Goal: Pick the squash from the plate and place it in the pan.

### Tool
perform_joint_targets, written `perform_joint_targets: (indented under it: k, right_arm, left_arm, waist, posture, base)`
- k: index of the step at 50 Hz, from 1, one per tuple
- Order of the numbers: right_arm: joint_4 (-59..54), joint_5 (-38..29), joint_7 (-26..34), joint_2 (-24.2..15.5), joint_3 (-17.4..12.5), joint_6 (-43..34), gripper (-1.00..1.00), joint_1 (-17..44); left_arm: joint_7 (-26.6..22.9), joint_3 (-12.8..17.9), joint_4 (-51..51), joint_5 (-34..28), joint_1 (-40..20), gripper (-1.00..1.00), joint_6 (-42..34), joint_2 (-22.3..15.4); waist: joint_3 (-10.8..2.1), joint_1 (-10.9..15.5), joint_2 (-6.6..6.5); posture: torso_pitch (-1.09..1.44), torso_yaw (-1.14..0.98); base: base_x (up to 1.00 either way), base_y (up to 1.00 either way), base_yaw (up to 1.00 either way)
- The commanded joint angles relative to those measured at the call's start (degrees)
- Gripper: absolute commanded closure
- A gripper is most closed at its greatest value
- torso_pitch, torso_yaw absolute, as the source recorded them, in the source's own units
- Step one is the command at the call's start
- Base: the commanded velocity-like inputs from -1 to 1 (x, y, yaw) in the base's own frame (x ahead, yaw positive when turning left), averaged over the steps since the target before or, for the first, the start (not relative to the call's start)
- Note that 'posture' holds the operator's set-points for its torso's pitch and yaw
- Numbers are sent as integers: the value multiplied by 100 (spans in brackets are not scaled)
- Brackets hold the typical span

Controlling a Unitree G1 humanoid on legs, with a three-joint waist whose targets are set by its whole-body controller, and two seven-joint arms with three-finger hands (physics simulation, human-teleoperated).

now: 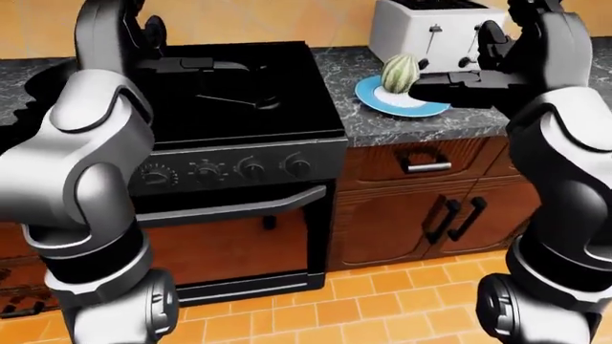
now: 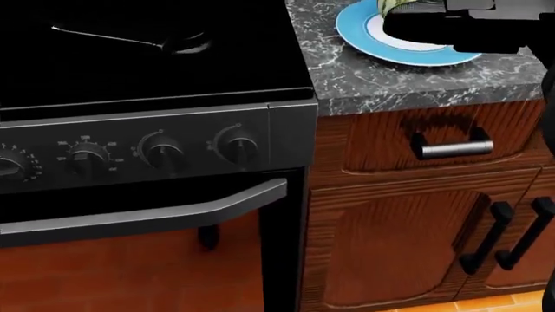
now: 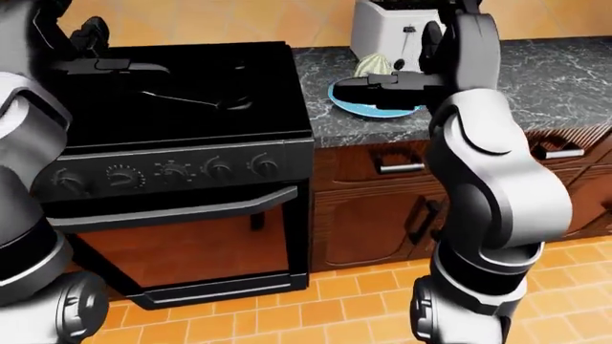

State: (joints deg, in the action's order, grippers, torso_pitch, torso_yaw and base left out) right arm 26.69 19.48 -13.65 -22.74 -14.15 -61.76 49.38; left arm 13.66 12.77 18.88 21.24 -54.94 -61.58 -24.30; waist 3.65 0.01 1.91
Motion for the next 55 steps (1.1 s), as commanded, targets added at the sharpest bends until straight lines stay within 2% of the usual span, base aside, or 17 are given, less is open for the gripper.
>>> perform_joint_targets:
  k: [1, 7, 10, 20, 23, 25, 26, 28, 36, 39, 40, 42, 49, 51, 53, 54, 55]
  right_arm:
    - [137, -8, 10, -48, 9, 182, -100, 240]
    - [157, -7, 4, -47, 2, 142, -100, 253]
    - [149, -6, 15, -49, 3, 163, -100, 240]
    - [145, 11, 9, -46, 5, 134, -100, 259]
    - [159, 16, 8, -45, 3, 128, -100, 263]
    - [141, 15, 20, -41, 10, 160, -100, 245]
    - [134, 27, 15, -29, 0, 153, -100, 252]
    - [135, 37, 8, -31, 1, 134, -100, 266]
    - [139, 56, -1, -44, -2, 120, -100, 271]
    - [115, 53, 13, -44, 3, 165, -100, 246]
    - [120, 57, 7, -43, 3, 150, -100, 253]
    - [116, 57, 12, -44, 2, 168, -100, 238]
    - [123, 46, 10, -33, 31, 166, -100, 232]
    - [156, 52, -7, -30, 33, 96, -100, 266]
    - [155, 48, 4, -31, 36, 95, -100, 264]
    - [145, 43, 9, -25, 40, 108, -100, 260]
    - [147, 38, 11, -26, 47, 97, -100, 268]
  left_arm:
    - [13, 134, 123, -44, -215, -100, 202, -122]
    - [21, 141, 136, -45, -214, -100, 175, -117]
    - [18, 139, 130, -47, -211, -100, 186, -120]
    - [27, 140, 122, -40, -227, -100, 177, -135]
    - [24, 137, 126, -41, -224, -100, 180, -135]
    - [32, 147, 133, -31, -224, -100, 175, -118]
    - [36, 145, 152, -21, -234, -100, 155, -119]
    - [31, 143, 137, -23, -231, -100, 169, -124]
    - [32, 132, 125, -29, -232, -100, 178, -130]
    - [36, 132, 133, -25, -231, -100, 169, -119]
    - [31, 131, 128, -27, -225, -100, 177, -120]
    - [34, 155, 143, -11, -247, -100, 145, -131]
    - [46, 163, 154, 13, -245, -100, 141, -139]
    - [50, 164, 148, 17, -250, -100, 139, -145]
    - [51, 176, 140, 27, -256, -100, 141, -158]
    - [52, 174, 135, 28, -250, -100, 147, -161]
    - [56, 173, 141, 34, -256, -100, 139, -162]
  waist:
    - [-182, 51, 93]
    - [-125, -3, -220]
    - [-233, -62, -609]
    - [-192, 36, -357]
    - [-235, 70, -148]
    - [-311, 99, 146]
    - [-371, 139, 175]
    - [-255, 85, 177]
    - [-221, 41, -233]
    - [-298, -11, -599]
    - [-323, -14, -465]
    - [-288, 3, -561]
    - [-279, 31, -281]
    - [-278, 50, -91]
    - [-373, 49, 344]
    - [-305, 41, 56]
    - [-294, 51, 143]
  posture:
    - [0, 0]
    - [0, 0]
    - [0, 0]
    - [0, 0]
    - [0, 0]
    - [0, 0]
    - [0, 0]
    - [0, 0]
    - [0, 0]
    - [0, 0]
    - [0, 0]
    - [0, 0]
    - [0, 0]
    - [0, 0]
    - [0, 0]
    - [0, 0]
    - [0, 0]
  base:
    - [20, -9, 0]
    - [20, -7, 0]
    - [20, -7, 0]
    - [20, -9, 0]
    - [15, -15, 0]
    - [13, -14, 0]
    - [9, -16, 0]
    - [7, -15, 0]
    - [6, -15, 0]
    - [0, -17, 0]
    - [1, -17, 0]
    - [0, -17, 0]
    - [0, -17, 0]
    - [1, -16, 0]
    - [1, -17, 0]
    - [1, -16, 0]
    - [0, -16, 0]
